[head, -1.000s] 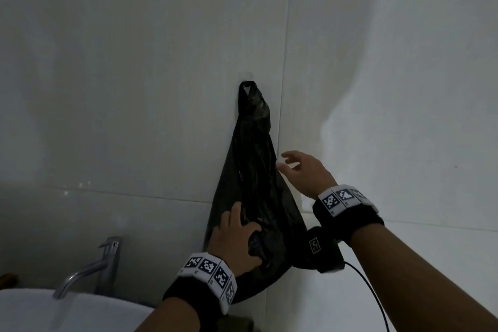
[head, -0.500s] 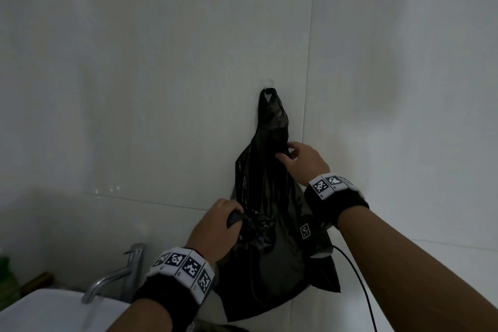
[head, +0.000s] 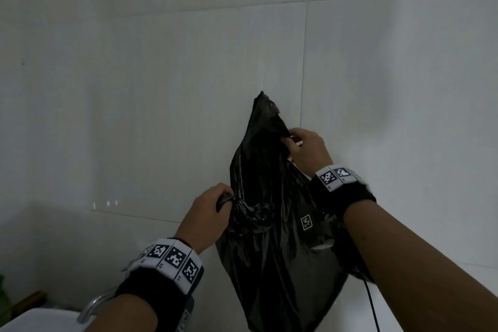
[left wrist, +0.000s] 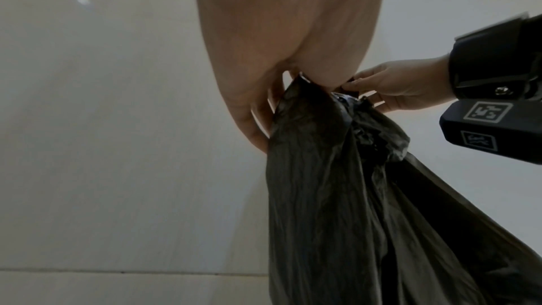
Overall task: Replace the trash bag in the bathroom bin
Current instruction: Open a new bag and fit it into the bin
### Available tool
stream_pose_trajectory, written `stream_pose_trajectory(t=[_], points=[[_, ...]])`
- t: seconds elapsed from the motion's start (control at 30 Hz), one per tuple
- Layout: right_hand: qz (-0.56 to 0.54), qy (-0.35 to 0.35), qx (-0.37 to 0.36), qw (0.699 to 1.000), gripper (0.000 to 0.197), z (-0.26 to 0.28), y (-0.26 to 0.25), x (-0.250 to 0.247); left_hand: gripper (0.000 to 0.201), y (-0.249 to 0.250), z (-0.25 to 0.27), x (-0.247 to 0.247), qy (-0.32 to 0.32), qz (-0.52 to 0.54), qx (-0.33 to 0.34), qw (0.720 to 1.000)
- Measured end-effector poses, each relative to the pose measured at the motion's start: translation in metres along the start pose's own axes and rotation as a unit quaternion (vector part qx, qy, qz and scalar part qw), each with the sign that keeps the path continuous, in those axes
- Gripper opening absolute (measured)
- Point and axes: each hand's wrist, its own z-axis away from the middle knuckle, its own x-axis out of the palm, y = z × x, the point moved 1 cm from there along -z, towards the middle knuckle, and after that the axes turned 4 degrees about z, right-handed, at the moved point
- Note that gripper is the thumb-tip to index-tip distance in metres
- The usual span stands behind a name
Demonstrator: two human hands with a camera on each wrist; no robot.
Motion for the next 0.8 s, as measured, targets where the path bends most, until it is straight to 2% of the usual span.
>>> stream_pose_trajectory(t=[0.27, 0.53, 0.8], points=[[-0.034, 0.048, -0.010, 0.998, 0.015, 0.022, -0.002, -0.032, 0.015, 0.005, 0.009, -0.011, 0.017, 0.003, 0.004, 1.000], [0.009, 0.043, 0.025, 0.999, 0.011, 0.059, -0.002, -0.088, 0.013, 0.026, 0.013, -0.003, 0.025, -0.035, 0.010, 0.999], [0.077, 0.065, 0.102, 0.990, 0.008, 0.124, 0.025, -0.162, 0.015, 0.069, 0.022, 0.055, -0.057, 0.016, 0.027, 0.998]])
